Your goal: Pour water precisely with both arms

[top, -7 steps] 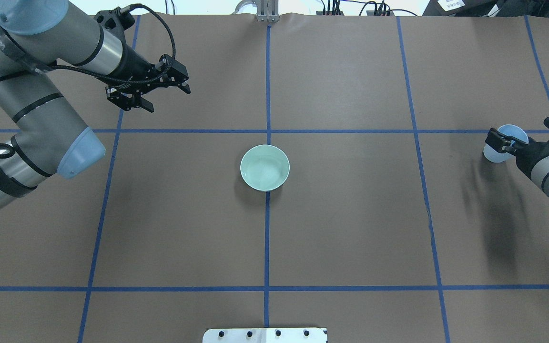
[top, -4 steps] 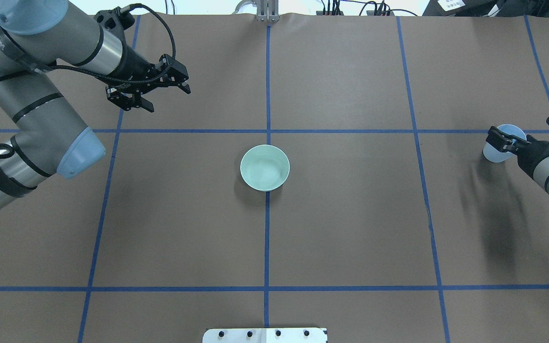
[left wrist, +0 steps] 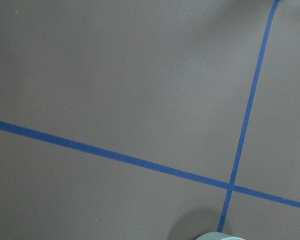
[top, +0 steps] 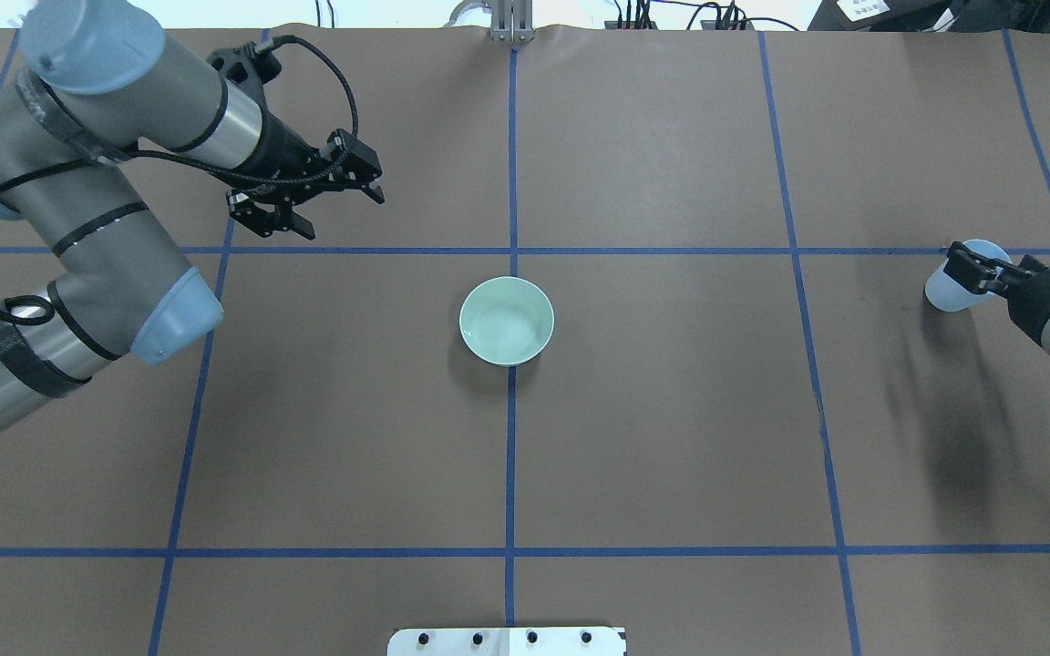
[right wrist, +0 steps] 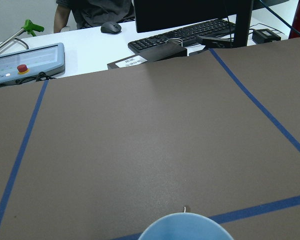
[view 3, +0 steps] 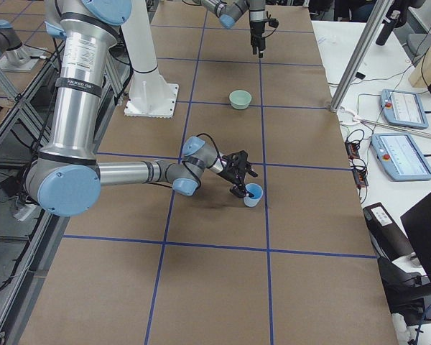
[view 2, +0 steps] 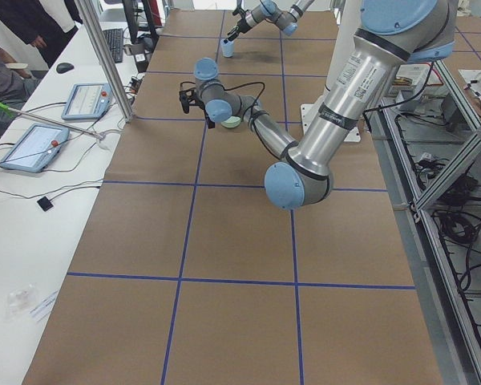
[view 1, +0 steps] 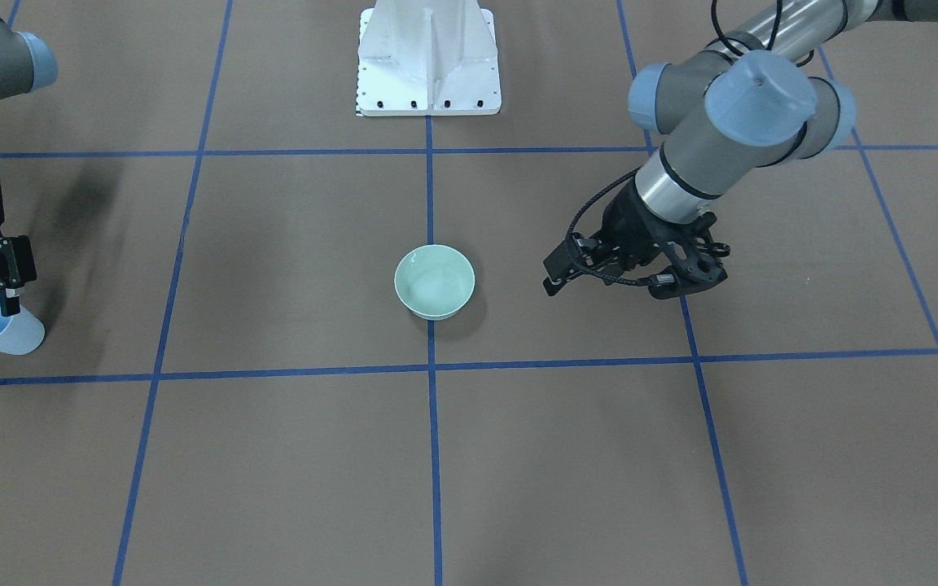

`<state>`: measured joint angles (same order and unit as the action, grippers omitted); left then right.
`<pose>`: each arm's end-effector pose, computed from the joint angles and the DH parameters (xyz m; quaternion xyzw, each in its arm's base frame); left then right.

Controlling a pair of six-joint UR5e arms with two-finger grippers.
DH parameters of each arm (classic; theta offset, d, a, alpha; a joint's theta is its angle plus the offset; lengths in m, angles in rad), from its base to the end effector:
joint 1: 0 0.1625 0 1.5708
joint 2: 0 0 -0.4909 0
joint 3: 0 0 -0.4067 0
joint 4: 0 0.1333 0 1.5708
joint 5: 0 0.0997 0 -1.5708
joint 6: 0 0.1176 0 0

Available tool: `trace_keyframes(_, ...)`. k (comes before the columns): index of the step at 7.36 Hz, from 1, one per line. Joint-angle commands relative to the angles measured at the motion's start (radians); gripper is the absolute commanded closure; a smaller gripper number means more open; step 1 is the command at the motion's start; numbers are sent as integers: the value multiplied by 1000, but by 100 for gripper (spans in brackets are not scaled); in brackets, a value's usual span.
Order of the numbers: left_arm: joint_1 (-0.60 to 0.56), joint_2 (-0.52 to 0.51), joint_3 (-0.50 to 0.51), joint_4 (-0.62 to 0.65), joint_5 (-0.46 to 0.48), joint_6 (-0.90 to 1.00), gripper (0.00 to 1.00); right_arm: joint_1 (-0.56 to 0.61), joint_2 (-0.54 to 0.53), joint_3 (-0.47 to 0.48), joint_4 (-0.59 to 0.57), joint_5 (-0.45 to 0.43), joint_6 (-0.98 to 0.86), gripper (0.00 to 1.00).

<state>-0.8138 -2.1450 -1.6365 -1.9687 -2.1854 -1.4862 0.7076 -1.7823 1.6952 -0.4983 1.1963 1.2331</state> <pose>0.4512 -0.5729 0.2948 -0.0313 0.5399 -0.1550 0.8268 -0.2262 -0.4255 0.6552 0.3741 -0.3208 0.2457 0.8347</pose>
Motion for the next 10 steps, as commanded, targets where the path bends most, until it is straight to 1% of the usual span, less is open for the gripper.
trace_keyframes(1, 111, -16, 6, 4, 85, -39, 1, 118, 18, 4, -12, 148, -134, 0)
trace_keyframes(2, 146, -25, 30, 4, 114, -39, 1, 175, 18, 4, -13, 217, -202, 0)
trace_keyframes(3, 175, -71, 81, 4, 139, -39, 1, 246, 21, 4, -16, 311, -298, 0)
trace_keyframes(4, 200, -103, 140, 4, 154, -37, 2, 348, 64, 3, -60, 457, -379, 0)
trace_keyframes(5, 229, -127, 171, 4, 189, -35, 4, 477, 116, 1, -151, 647, -468, 0)
trace_keyframes(6, 234, -137, 182, 4, 193, -34, 8, 583, 150, 0, -257, 792, -607, 0)
trace_keyframes(7, 245, -139, 193, 2, 194, -32, 13, 669, 181, 0, -376, 900, -756, 0)
trace_keyframes(9, 249, -139, 198, 2, 196, -32, 37, 777, 214, -2, -588, 1064, -1049, 0)
trace_keyframes(10, 255, -139, 207, 2, 196, -32, 46, 818, 234, -2, -712, 1150, -1178, 0)
